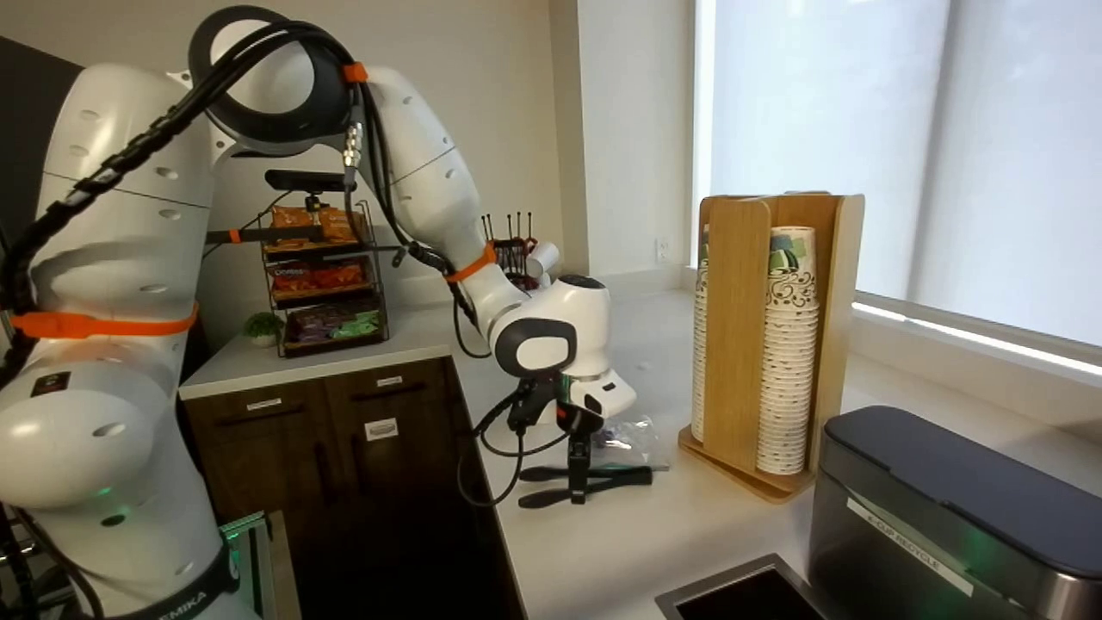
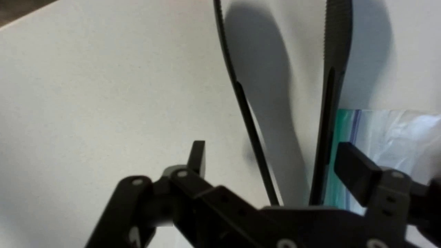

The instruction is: Put the black tongs in the paper cup on the right

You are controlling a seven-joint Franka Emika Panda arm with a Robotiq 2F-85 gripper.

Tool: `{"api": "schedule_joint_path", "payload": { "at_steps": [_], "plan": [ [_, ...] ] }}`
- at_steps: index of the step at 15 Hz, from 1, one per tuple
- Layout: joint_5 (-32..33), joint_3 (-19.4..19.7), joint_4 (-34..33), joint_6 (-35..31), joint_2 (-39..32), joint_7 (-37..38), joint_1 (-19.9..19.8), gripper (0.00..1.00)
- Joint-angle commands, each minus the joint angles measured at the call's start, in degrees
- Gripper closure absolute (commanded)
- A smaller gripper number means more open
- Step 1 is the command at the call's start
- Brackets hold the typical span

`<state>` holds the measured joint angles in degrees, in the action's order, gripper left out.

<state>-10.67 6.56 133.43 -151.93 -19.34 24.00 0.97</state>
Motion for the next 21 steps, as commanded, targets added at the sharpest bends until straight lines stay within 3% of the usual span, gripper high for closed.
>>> {"api": "schedule_joint_path", "payload": {
  "at_steps": [1,3,4,5,7,9,10,11,12,13,15,21],
  "plan": [
    [0.03,-0.66,0.22,-3.24,-0.97,-1.18,-0.22,0.35],
    [-0.1,-0.95,0.12,-4.1,-0.99,-1.52,-0.2,0.51],
    [-0.19,-1.14,-0.04,-4.26,-1.11,-1.62,-0.21,0.52],
    [-0.26,-1.31,-0.1,-4.57,-1.15,-1.77,-0.25,0.64],
    [-0.26,-1.5,-0.58,-4.48,-1.49,-1.75,-0.21,0.73],
    [-0.3,-1.61,-0.98,-4.25,-1.96,-1.83,-0.23,0.68],
    [-0.25,-1.58,-1.0,-4.2,-2.12,-1.75,-0.17,0.83],
    [-0.13,-1.54,-0.98,-4.17,-2.2,-1.7,-0.07,0.91],
    [0.06,-1.44,-0.86,-4.16,-2.2,-1.62,0.06,0.93],
    [0.24,-1.32,-0.51,-4.18,-1.99,-1.5,0.21,0.53],
    [0.18,-1.33,0.18,-4.42,-1.39,-1.53,0.28,0.58],
    [-0.39,-1.9,1.83,-6.72,0.18,-2.84,-0.02,0.14]
  ]
}}
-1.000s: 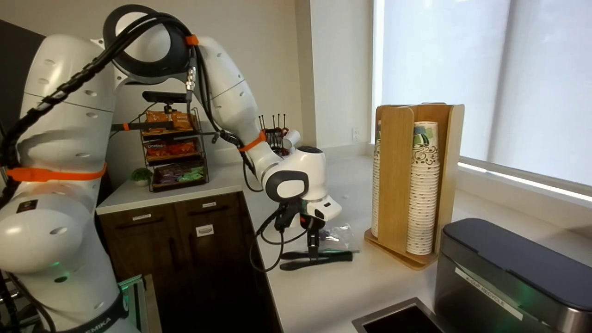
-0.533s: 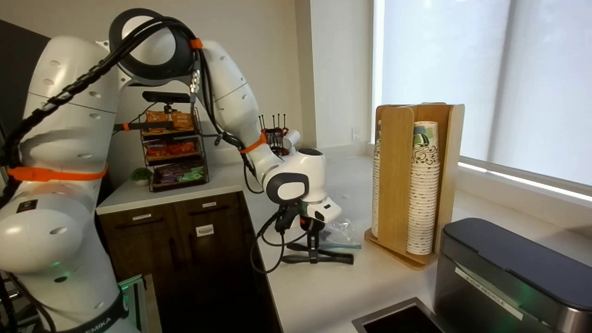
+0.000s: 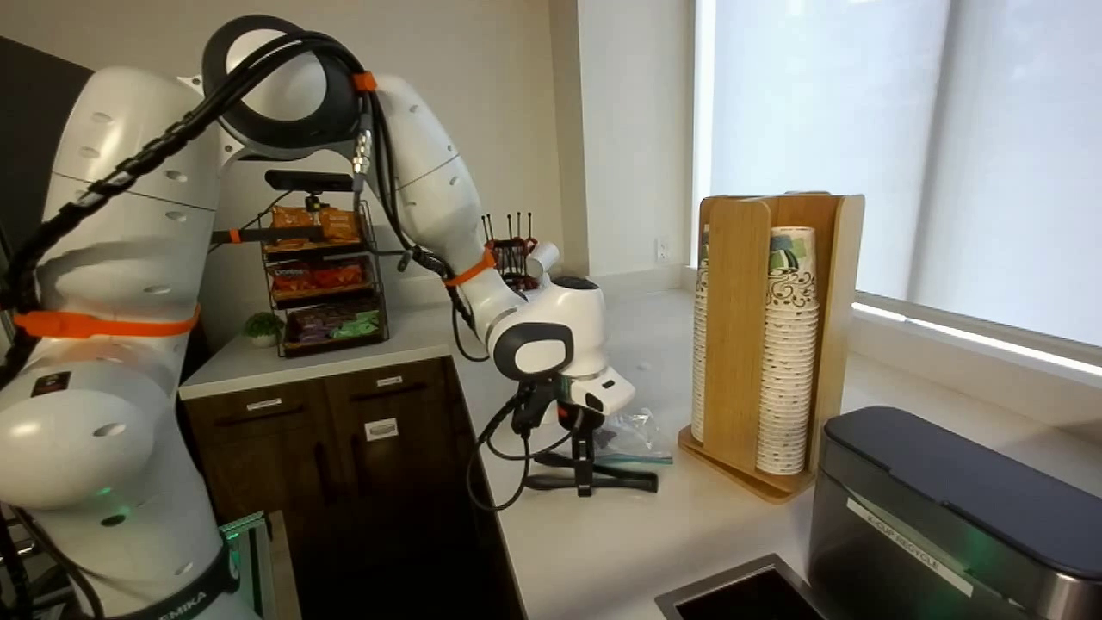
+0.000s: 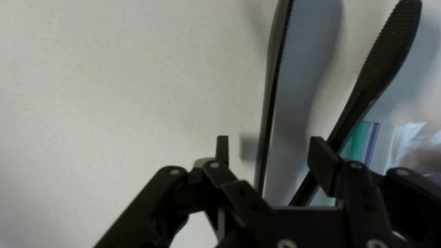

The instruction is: Put the black tongs in the paper cup on the right

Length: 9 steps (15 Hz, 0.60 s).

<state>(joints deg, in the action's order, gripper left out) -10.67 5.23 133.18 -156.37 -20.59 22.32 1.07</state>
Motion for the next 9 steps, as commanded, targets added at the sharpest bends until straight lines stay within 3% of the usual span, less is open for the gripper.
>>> {"api": "schedule_joint_path", "payload": {
  "at_steps": [1,3,9],
  "plan": [
    [-0.37,-0.66,2.22,-2.57,1.56,-1.32,-0.08,0.07],
    [-1.02,-1.28,2.35,-3.23,1.78,-1.92,-0.37,0.0],
    [-4.79,-3.39,1.32,-3.39,1.81,-2.72,-1.54,0.0]
  ]
}}
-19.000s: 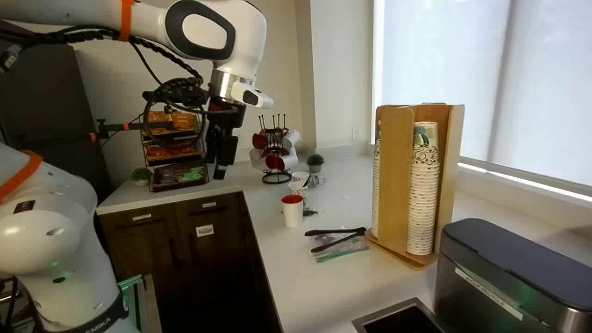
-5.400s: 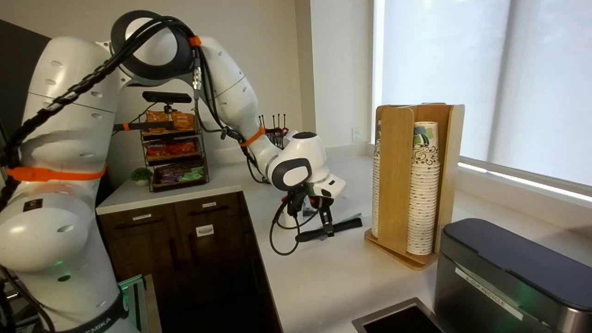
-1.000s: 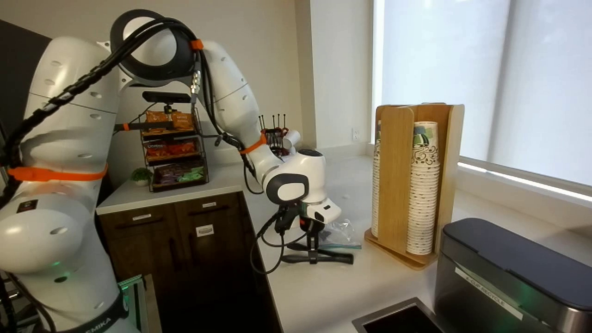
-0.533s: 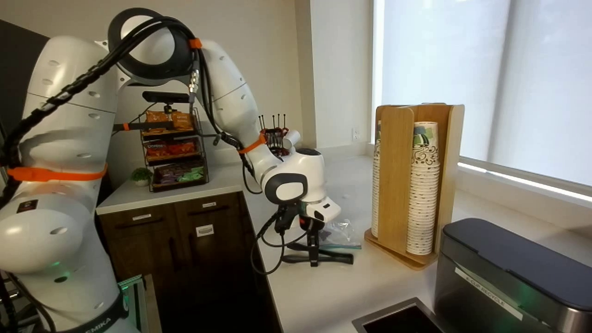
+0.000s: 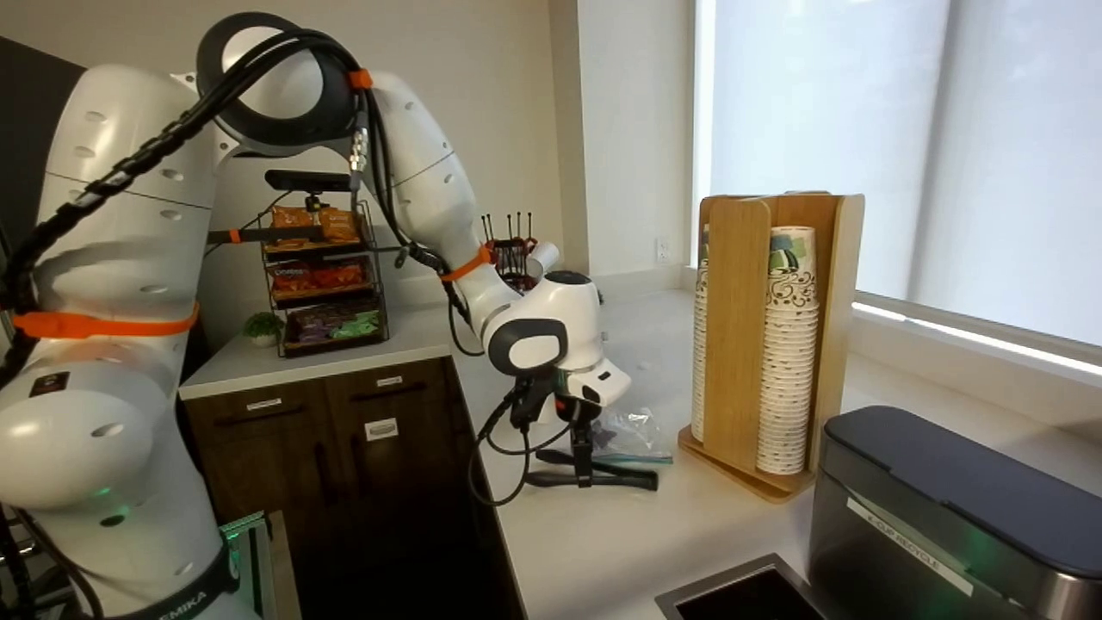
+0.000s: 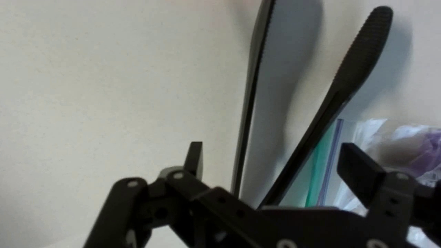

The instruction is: Put the black tongs in the paper cup on the right

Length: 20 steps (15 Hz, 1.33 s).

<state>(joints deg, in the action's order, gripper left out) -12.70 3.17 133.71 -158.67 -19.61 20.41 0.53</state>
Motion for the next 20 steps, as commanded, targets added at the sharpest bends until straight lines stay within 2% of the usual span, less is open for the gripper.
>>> {"api": "schedule_joint_path", "payload": {
  "at_steps": [1,11,13,15,20],
  "plan": [
    [-2.91,-0.73,0.11,-1.09,0.2,1.31,-0.39,0.0],
    [-5.08,-0.28,-6.43,1.59,-4.88,6.06,0.23,0.02],
    [-5.17,-0.27,-7.29,1.88,-5.77,6.62,0.25,0.18],
    [-5.19,-0.26,-7.9,1.95,-6.45,6.91,0.28,0.45],
    [-5.04,0.02,-7.94,1.22,-6.57,7.59,0.57,0.82]
  ]
}}
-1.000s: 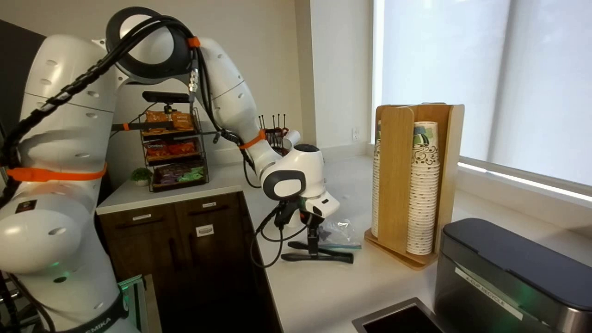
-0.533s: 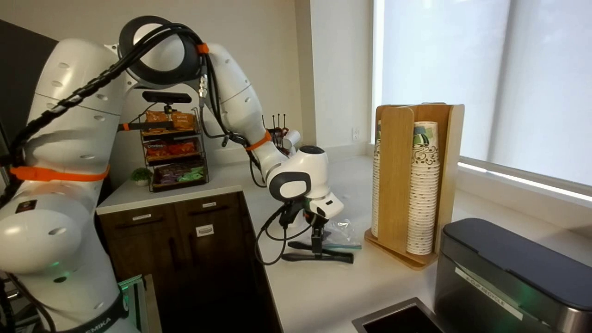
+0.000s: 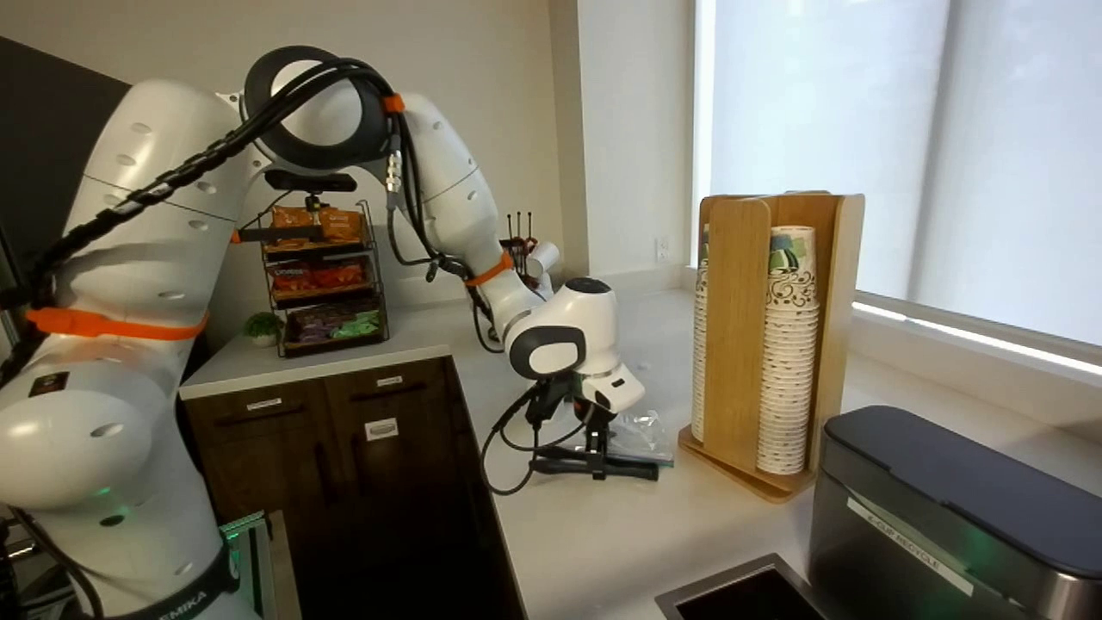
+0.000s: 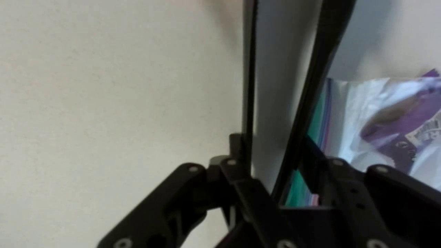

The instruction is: Put the black tongs in the paper cup on the right

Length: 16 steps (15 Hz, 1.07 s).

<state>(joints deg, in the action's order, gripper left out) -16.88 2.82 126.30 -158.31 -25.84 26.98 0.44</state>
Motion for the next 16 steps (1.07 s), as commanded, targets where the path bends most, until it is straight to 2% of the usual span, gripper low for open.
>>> {"api": "schedule_joint_path", "payload": {
  "at_steps": [1,5,8,13,16],
  "plan": [
    [-0.71,0.5,-0.43,0.8,-0.15,1.19,0.8,0.87],
    [-0.02,1.09,1.45,-0.72,1.61,1.46,1.5,0.95],
    [0.66,1.25,5.36,-4.93,5.18,-0.66,1.6,0.93],
    [0.64,-0.55,11.49,-19.96,10.5,-7.35,0.61,0.93],
    [0.27,-5.39,12.23,-29.86,11.19,-11.45,-1.76,0.93]
  ]
}}
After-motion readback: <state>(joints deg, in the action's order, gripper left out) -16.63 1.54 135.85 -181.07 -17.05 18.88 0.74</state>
